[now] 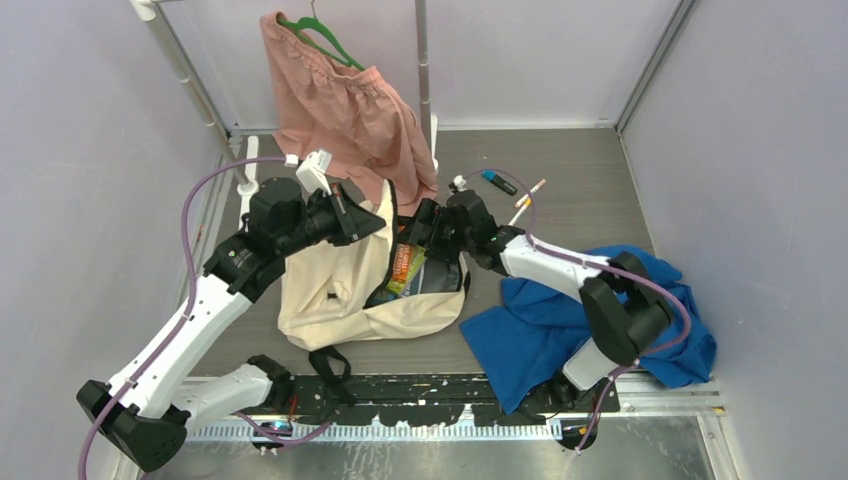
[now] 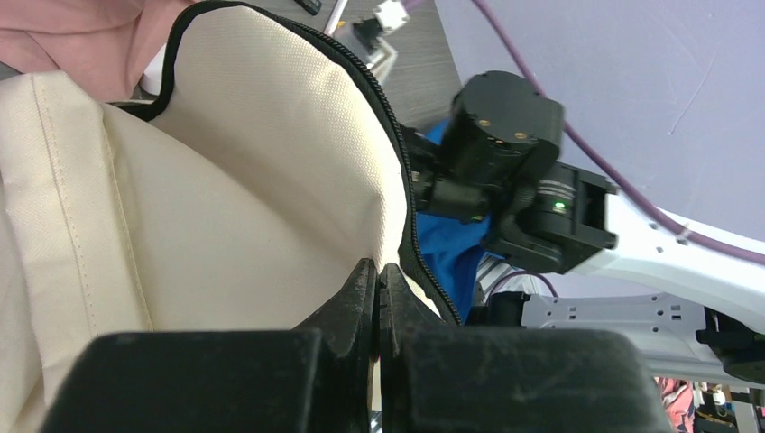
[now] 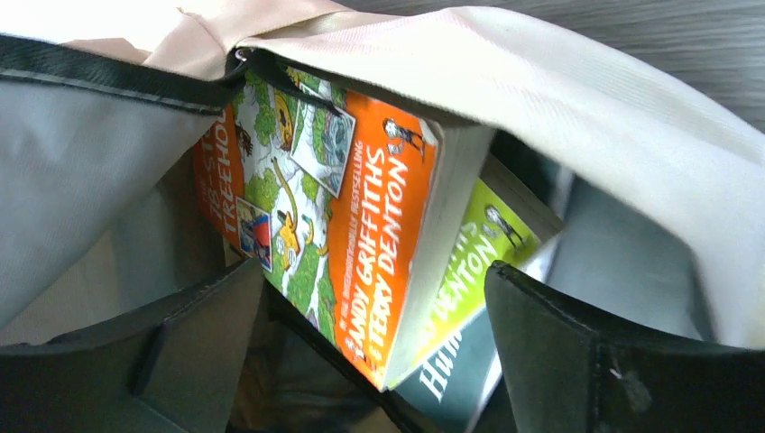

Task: Pack the student bag
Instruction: Place the book in the student bag.

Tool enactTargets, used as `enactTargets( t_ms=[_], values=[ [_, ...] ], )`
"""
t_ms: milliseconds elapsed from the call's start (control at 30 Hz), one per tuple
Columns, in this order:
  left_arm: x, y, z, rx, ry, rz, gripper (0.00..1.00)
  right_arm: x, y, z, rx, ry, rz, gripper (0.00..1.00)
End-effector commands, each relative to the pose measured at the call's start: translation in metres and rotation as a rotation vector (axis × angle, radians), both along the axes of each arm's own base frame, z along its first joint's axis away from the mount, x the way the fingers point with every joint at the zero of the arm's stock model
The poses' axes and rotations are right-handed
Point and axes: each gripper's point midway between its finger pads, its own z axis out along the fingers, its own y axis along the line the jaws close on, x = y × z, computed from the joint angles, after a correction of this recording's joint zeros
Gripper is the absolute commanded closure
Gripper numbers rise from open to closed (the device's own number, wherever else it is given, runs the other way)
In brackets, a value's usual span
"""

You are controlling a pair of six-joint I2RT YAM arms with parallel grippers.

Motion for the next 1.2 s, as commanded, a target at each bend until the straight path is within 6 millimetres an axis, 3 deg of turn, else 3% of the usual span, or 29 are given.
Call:
enactTargets(
  t_ms=[0, 100, 133, 200, 367, 433, 467, 600, 767, 867, 1167],
  values=[
    [-0.004, -0.007, 0.053, -0.133, -0.151, -0.043, 1.0, -0.003, -0.034, 0.032, -0.131, -0.101, -0.043, 0.0],
    [-0.003, -0.011, 0.051, -0.139, -0.143, -0.056, 1.0, -0.006, -0.053, 0.032, -0.182, -0.113, -0.099, 0.0],
    [-0.002, -0.012, 0.051, -0.14, -0.143, -0.058, 1.0, -0.005, -0.059, 0.03, -0.192, -0.118, -0.132, 0.07],
    [-0.002, -0.014, 0.051, -0.142, -0.143, -0.066, 1.0, -0.005, -0.061, 0.022, -0.179, -0.108, -0.153, 0.29],
    [-0.002, -0.016, 0.052, -0.15, -0.144, -0.078, 1.0, -0.005, -0.043, 0.002, -0.118, -0.028, -0.144, 0.72],
    [-0.004, -0.016, 0.053, -0.153, -0.147, -0.082, 1.0, -0.002, -0.044, -0.008, -0.138, -0.006, -0.169, 0.93],
    [-0.005, -0.015, 0.054, -0.151, -0.149, -0.083, 1.0, 0.001, -0.047, -0.013, -0.161, -0.002, -0.191, 0.98],
    [-0.007, -0.012, 0.054, -0.145, -0.158, -0.077, 1.0, 0.003, -0.057, -0.028, -0.229, 0.014, -0.242, 0.99],
    [-0.008, -0.013, 0.053, -0.148, -0.154, -0.083, 1.0, 0.01, -0.052, -0.04, -0.25, 0.027, -0.248, 0.99],
    [-0.009, -0.013, 0.052, -0.149, -0.149, -0.087, 1.0, 0.016, -0.035, -0.035, -0.218, 0.006, -0.211, 0.99],
    [-0.013, -0.02, 0.044, -0.168, -0.118, -0.129, 1.0, 0.032, 0.043, 0.009, -0.074, -0.113, -0.047, 0.99]
  ],
)
